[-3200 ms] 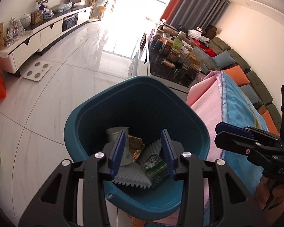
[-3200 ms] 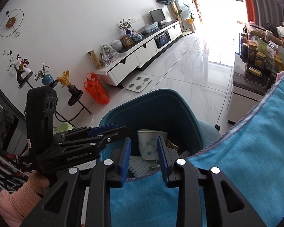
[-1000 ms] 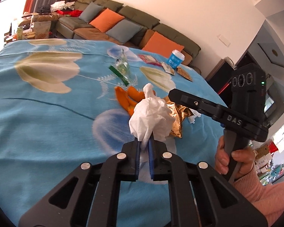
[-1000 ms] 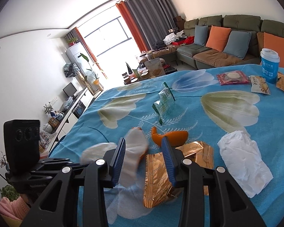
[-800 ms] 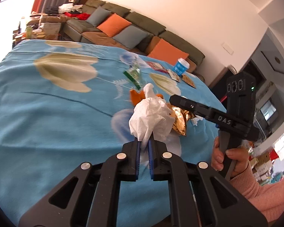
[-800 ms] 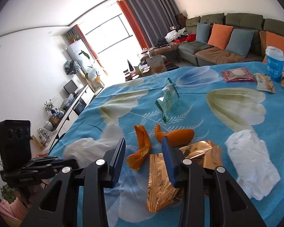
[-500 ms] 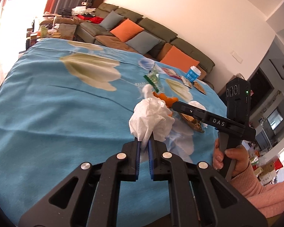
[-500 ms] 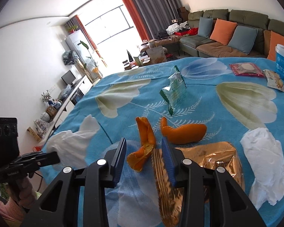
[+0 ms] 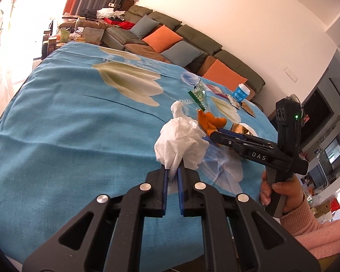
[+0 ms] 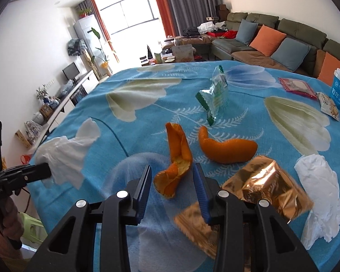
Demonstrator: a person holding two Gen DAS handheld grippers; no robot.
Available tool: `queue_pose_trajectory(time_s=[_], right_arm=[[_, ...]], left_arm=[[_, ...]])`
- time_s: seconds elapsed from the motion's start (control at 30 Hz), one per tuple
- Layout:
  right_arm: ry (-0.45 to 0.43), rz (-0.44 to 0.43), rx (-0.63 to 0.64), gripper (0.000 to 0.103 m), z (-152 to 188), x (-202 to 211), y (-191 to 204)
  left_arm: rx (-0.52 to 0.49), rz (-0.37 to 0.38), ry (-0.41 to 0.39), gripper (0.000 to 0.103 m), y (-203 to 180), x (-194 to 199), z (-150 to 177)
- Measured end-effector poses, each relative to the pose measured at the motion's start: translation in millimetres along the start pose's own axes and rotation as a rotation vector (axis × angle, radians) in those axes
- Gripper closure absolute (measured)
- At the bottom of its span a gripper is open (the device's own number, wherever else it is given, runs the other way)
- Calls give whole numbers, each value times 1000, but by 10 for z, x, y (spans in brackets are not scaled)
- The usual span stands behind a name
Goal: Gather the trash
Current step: 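Grasp the white tissue with the left gripper while the right gripper grasps an orange peel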
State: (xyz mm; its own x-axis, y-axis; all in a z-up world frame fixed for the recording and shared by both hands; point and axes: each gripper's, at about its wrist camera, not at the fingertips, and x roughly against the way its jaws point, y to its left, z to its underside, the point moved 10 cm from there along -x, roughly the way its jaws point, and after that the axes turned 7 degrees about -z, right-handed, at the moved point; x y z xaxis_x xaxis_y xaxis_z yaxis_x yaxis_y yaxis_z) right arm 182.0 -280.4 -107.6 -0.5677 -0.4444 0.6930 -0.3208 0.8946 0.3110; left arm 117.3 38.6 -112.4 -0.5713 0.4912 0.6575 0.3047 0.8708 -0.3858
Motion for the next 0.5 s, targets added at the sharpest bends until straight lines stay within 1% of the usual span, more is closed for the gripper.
queue_pose_trajectory(time_s=[0.2,0.3,0.5], right_arm=[[10,21,3,80,12,-20,-24],[6,21,1,89,0,-14,-42],[-12,3,0,90,-28,8,21]], left_arm=[[10,-9,-2,95,29,-9,20],[12,-16,-9,95,47,10,10],[19,-28,-24,95,98,60,-1]])
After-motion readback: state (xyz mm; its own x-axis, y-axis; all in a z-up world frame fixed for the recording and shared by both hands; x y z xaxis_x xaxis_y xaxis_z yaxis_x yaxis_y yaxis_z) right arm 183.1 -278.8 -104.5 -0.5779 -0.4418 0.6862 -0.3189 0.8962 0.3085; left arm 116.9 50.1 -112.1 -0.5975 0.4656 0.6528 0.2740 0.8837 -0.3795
